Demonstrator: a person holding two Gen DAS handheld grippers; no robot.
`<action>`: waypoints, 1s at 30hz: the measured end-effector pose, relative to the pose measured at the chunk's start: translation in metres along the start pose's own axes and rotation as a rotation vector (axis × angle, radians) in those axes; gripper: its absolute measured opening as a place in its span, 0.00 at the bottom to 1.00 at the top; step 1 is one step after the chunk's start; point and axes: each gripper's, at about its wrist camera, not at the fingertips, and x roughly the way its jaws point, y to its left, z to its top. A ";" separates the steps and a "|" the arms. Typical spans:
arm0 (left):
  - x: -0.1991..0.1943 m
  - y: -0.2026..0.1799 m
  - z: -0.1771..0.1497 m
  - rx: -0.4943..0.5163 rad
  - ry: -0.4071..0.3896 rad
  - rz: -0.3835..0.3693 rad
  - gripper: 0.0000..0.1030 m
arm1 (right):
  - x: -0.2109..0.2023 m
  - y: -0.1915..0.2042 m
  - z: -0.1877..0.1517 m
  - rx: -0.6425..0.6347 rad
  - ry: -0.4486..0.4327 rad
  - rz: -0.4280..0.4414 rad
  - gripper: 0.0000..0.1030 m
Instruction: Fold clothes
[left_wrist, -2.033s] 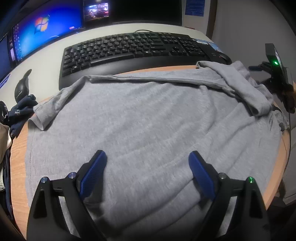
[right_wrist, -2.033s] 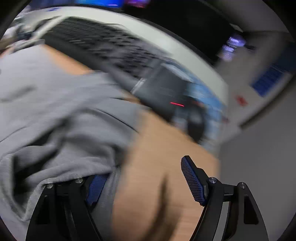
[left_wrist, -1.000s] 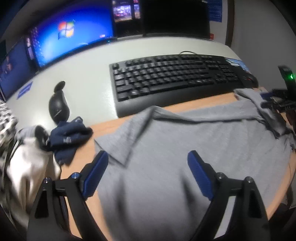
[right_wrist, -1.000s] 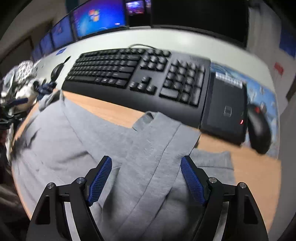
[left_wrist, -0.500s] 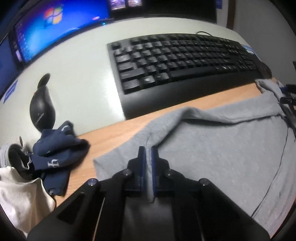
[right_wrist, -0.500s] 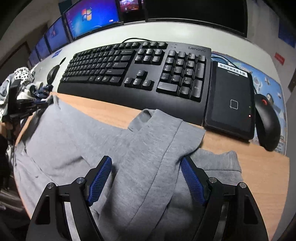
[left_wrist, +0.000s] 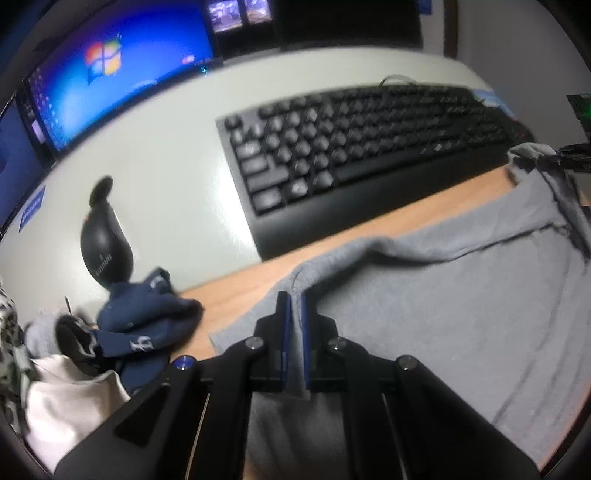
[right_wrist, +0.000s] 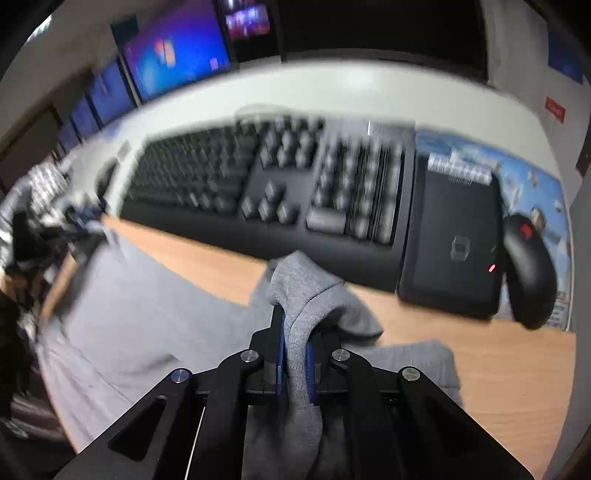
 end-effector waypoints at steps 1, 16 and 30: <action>-0.009 0.002 0.002 -0.007 -0.015 0.002 0.05 | -0.007 0.000 0.002 0.005 -0.020 0.010 0.09; -0.084 -0.035 -0.061 0.105 -0.065 -0.002 0.06 | -0.119 0.012 -0.023 0.055 -0.206 0.222 0.09; -0.028 -0.044 -0.101 0.132 0.095 0.095 0.09 | -0.249 -0.027 -0.063 0.166 -0.529 0.368 0.09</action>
